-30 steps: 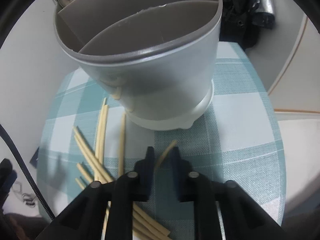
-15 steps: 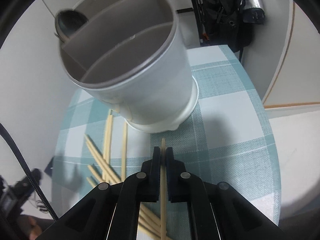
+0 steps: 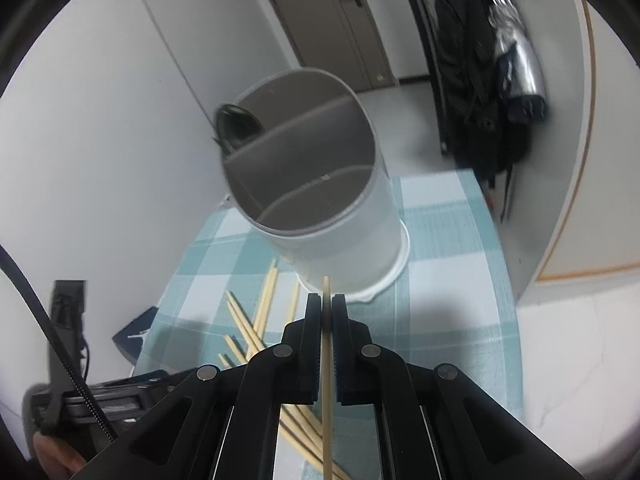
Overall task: Organize utensils
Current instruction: 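Close the left tool on a wooden chopstick from the pile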
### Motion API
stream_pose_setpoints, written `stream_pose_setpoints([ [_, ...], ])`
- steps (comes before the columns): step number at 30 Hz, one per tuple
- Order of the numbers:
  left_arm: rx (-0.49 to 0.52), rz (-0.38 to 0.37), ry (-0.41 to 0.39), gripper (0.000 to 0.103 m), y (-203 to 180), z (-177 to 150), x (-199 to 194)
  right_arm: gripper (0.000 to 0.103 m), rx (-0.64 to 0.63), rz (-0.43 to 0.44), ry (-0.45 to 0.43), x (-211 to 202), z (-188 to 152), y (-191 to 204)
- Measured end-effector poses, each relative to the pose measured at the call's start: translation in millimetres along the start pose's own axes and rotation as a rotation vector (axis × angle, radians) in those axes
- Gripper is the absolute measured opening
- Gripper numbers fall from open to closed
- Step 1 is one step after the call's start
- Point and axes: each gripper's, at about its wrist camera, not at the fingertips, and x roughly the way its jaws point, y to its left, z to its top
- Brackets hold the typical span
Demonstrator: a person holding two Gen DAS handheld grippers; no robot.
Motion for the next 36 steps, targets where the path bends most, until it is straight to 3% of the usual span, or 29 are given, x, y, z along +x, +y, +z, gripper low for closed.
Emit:
stream_pose_setpoints([
  [9, -0.001, 0.065, 0.008, 0.072, -11.3, -1.5, 4.0, 0.004, -0.034, 0.046, -0.088, -5.4, 2.3, 8.4],
  [13, 0.010, 0.072, 0.032, 0.050, -20.5, 1.3, 6.5, 0.004, 0.002, 0.066, -0.093, -11.0, 5.2, 0.1],
  [20, -0.057, 0.116, 0.045, 0.046, -23.2, 8.5, 10.3, 0.004, 0.039, 0.082, -0.118, -26.2, 8.4, -11.3],
  [22, -0.065, 0.146, 0.051, 0.042, -25.1, 11.2, 12.6, 0.004, 0.039, 0.083, -0.127, -27.9, 9.8, -14.3],
  [31, -0.115, 0.265, 0.076, 0.038, -33.7, 18.2, 24.1, 0.004, 0.045, 0.093, -0.182, -41.3, 16.4, -20.1],
  [35, -0.128, 0.305, 0.079, 0.026, -34.5, 17.6, 24.1, 0.004, 0.067, 0.108, -0.204, -46.1, 19.4, -24.8],
  [36, -0.135, 0.306, 0.069, 0.014, -33.5, 17.2, 23.4, 0.004, 0.073, 0.111, -0.207, -47.1, 19.9, -26.4],
])
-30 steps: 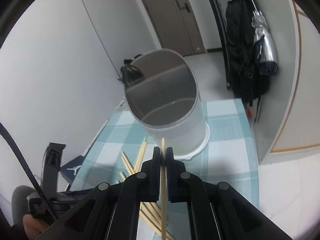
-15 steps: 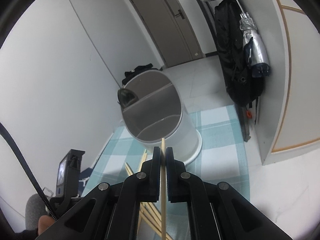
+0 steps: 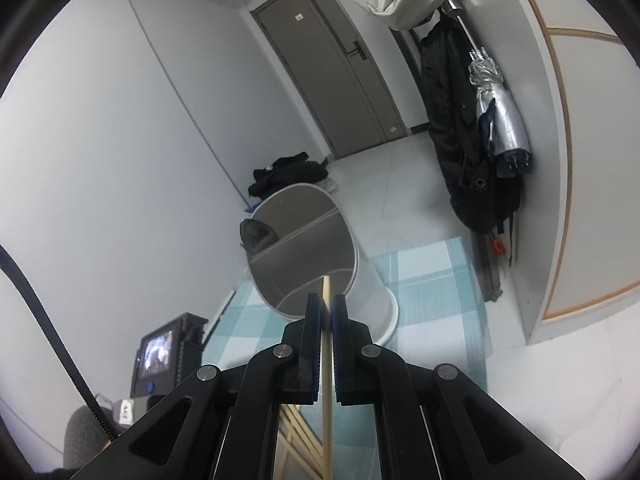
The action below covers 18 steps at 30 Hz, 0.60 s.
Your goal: Organize utensils
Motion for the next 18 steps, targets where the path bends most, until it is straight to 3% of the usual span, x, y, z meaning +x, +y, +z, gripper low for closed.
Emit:
stream_pose_setpoints([
  [7, -0.051, -0.026, 0.005, 0.001, 3.4, 3.9, 0.0, 0.004, 0.008, 0.023, -0.020, -8.4, 2.3, -4.3],
  [12, -0.106, -0.082, 0.004, 0.001, 8.5, 5.9, -1.4, 0.004, 0.030, 0.035, -0.028, -14.0, 4.4, -10.5],
  [18, -0.114, -0.122, -0.089, 0.001, 13.1, 6.5, -24.3, 0.004, 0.020, 0.022, -0.035, -15.0, 3.2, -7.7],
])
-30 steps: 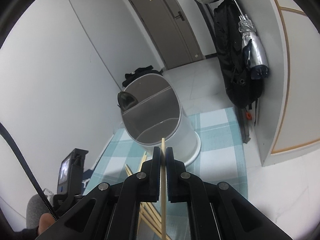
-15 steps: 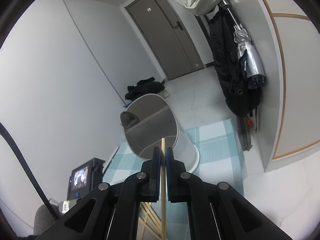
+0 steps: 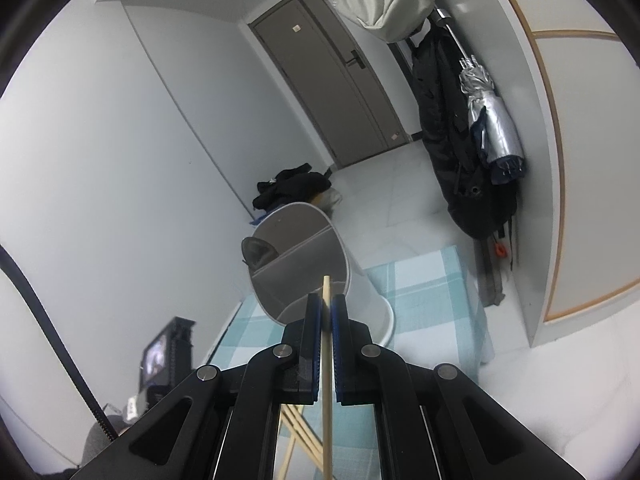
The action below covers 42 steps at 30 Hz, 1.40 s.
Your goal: Organize utensils
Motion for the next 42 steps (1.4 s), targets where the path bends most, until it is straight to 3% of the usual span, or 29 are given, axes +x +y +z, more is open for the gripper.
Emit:
stream_pose_setpoints([
  [5, 0.059, -0.066, -0.102, 0.001, -7.5, 7.0, -27.2, 0.004, -0.020, -0.010, -0.002, 2.8, -3.5, 5.4],
  [11, 0.208, -0.140, -0.300, 0.001, -17.5, -0.6, -72.2, 0.004, -0.004, 0.015, -0.025, 4.5, -7.8, 6.9],
  [17, 0.320, -0.183, -0.422, 0.001, -10.6, -9.8, -94.9, 0.004, -0.080, 0.010, -0.075, 3.1, -15.7, 23.4],
  [42, 0.409, -0.263, -0.443, 0.001, -0.2, -10.0, -125.5, 0.004, -0.225, -0.020, -0.054, 13.2, -22.2, 78.3],
])
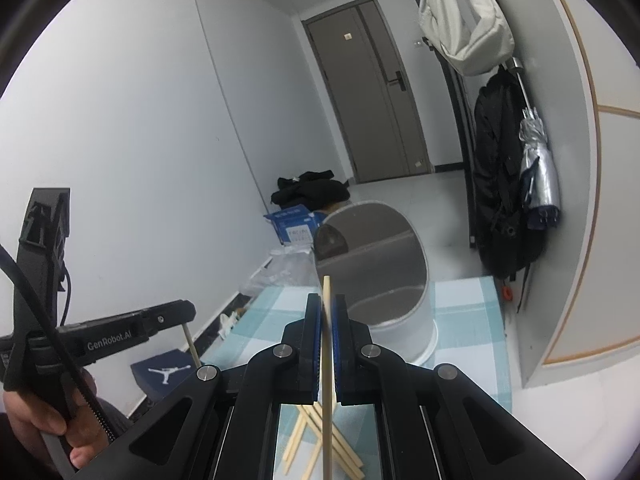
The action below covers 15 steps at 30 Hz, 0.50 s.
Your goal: Organize utensils
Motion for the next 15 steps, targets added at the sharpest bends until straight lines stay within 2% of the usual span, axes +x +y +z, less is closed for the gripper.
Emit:
stream_pose_setpoints([
  [8, 0.032, -0.033, -0.042, 0.001, -8.2, 25.1, -12.4, 0.004, -0.007, 0.014, -0.050, -3.9, 27.3, 2.3],
  [15, 0.072, -0.089, -0.090, 0.001, -26.8, 63.1, -27.7, 0.004, -0.026, 0.034, -0.099, -1.5, 64.8, 5.0],
])
